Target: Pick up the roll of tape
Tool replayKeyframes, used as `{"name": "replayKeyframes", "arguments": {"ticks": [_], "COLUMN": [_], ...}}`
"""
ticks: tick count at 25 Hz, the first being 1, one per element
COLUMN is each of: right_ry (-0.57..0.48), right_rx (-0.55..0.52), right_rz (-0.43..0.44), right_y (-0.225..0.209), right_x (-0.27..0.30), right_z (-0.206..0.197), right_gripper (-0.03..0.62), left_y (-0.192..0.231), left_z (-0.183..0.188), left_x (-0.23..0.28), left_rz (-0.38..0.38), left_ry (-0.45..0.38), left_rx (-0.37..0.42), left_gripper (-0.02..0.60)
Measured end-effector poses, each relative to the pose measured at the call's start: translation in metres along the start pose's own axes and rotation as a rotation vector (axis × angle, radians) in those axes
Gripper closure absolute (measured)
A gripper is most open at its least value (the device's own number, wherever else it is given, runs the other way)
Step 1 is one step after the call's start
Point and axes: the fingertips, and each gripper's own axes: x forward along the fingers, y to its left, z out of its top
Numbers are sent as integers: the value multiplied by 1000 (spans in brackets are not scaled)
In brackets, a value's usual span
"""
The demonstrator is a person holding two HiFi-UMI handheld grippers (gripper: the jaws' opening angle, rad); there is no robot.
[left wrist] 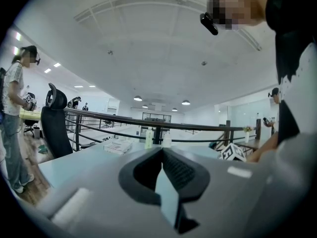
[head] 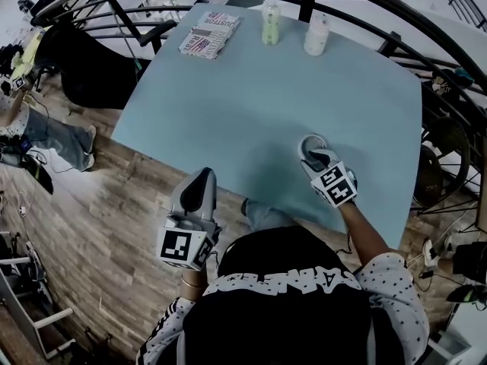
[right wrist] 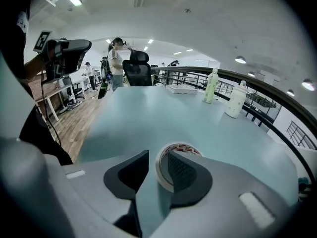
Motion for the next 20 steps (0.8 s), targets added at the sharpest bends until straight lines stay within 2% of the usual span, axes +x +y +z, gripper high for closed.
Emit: {"name": "replayKeyframes", "arguments": {"ticks": [4,10,15,18,20], "right_ry": [37,95,109,105,102], "right_rx": [-38,-138,-139,-135,-119], "right_rz": [5,15,7,-6,-7], "right_y": [-1,5,5,1,0], "right_x": [9,23,23,22,23], "right_z": [-4,-12,-16,-18,-18], "right_gripper": [467,467,481,531,534], "left_y": [7,4,5,6,6], "left_z": [1,0,3,2,0], "left_x": [1,-2,-8,-16,-20], "left_rz": [29,27,41,58,63], "left_ry": [12,7,-1,3,5], "left_rx": [-6,1,5,-2,-3], "left_gripper": [581,581,581,581,581]}}
